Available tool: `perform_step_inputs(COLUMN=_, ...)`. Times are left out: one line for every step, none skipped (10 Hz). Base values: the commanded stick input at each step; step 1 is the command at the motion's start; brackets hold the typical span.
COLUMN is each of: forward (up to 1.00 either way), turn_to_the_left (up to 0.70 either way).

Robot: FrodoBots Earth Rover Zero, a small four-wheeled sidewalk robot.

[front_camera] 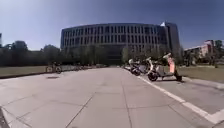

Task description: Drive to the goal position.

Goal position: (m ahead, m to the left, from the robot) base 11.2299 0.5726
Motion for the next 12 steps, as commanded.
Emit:
perform_step_inputs(forward=0.70, turn_to_the_left=0.00)
perform_step_inputs(forward=0.70, turn_to_the_left=0.00)
perform_step_inputs(forward=0.70, turn_to_the_left=0.00)
perform_step_inputs(forward=0.70, turn_to_the_left=0.00)
perform_step_inputs(forward=0.70, turn_to_the_left=0.00)
perform_step_inputs(forward=0.70, turn_to_the_left=0.00)
perform_step_inputs(forward=0.70, turn_to_the_left=0.00)
perform_step_inputs(forward=0.70, turn_to_the_left=0.00)
perform_step_inputs(forward=0.70, turn_to_the_left=0.00)
perform_step_inputs(forward=0.70, turn_to_the_left=0.00)
perform_step_inputs(forward=0.70, turn_to_the_left=0.00)
perform_step_inputs(forward=0.70, turn_to_the_left=0.00)
